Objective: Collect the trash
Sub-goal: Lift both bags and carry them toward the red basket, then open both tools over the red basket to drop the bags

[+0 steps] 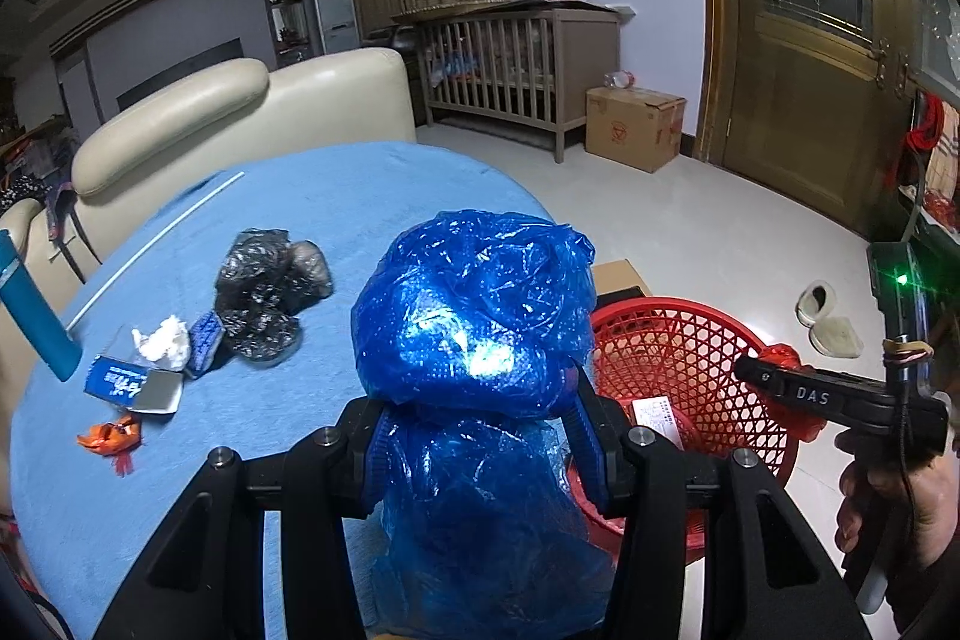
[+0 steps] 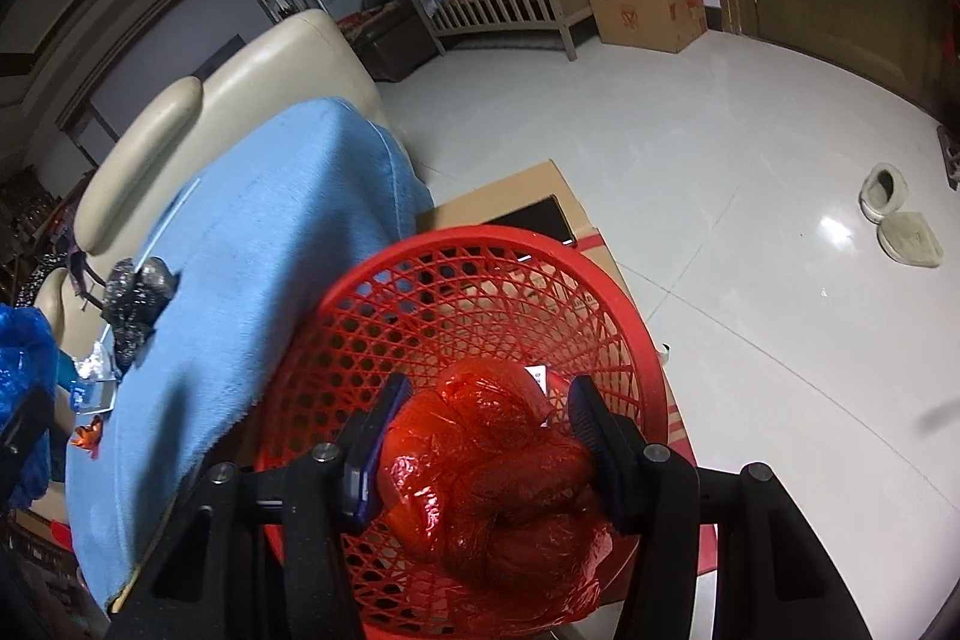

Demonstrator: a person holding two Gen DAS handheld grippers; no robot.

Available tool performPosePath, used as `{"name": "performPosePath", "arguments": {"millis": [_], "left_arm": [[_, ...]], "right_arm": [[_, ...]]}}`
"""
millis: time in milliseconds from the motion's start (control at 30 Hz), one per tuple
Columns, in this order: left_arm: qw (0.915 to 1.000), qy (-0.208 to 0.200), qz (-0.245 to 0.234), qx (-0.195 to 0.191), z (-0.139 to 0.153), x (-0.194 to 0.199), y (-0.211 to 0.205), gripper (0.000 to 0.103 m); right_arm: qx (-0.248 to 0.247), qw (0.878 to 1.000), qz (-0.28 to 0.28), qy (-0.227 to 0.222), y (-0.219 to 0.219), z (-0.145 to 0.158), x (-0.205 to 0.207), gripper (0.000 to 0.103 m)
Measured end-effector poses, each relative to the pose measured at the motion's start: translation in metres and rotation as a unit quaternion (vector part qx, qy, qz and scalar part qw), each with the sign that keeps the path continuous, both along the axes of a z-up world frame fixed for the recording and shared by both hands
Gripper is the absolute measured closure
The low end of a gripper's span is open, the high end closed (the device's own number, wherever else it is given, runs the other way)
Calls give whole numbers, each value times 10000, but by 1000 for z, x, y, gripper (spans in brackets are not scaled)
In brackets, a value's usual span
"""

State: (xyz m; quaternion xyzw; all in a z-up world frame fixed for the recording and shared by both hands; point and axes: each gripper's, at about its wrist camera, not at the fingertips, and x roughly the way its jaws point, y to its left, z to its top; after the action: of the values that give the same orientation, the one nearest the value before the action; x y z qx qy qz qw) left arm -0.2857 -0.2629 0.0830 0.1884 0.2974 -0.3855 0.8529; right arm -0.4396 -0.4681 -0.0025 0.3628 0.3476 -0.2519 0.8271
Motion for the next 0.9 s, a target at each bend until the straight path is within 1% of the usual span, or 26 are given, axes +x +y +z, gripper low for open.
{"name": "performPosePath", "arguments": {"millis": [133, 233, 300, 333, 433, 567, 733, 767, 833, 900], "left_arm": [[9999, 90, -45, 30, -4, 4, -8, 51], [9997, 155, -153, 56, -8, 3, -16, 51], [9995, 175, -259, 70, -9, 0, -22, 51], [9993, 187, -330, 74, -9, -1, -25, 51], [9985, 210, -499, 93, -10, -5, -35, 51], [9965, 341, -744, 168, -16, -11, -52, 51], [9907, 523, -1191, 399, -27, -26, -83, 49], [9891, 583, -1274, 462, -29, -29, -89, 47], [9845, 732, -1457, 649, -38, -32, -103, 30], [9821, 751, -1526, 803, -44, -34, -110, 28]], "right_arm": [[87, 9999, 25, 104, -2, -7, 4, 46], [224, 9992, 241, 204, -1, -13, 15, 41], [179, 9992, 240, 260, 2, -14, 19, 27], [167, 9993, 204, 249, 2, -14, 19, 26], [181, 9997, 48, 130, -2, -11, 16, 26], [74, 9997, -238, 29, -12, -1, 4, 26], [-77, 9980, -628, -79, -25, 12, -13, 26], [-98, 9975, -690, -96, -27, 14, -15, 26], [-150, 9964, -818, -135, -31, 20, -22, 26], [-214, 9956, -899, -141, -35, 27, -26, 26]]}}
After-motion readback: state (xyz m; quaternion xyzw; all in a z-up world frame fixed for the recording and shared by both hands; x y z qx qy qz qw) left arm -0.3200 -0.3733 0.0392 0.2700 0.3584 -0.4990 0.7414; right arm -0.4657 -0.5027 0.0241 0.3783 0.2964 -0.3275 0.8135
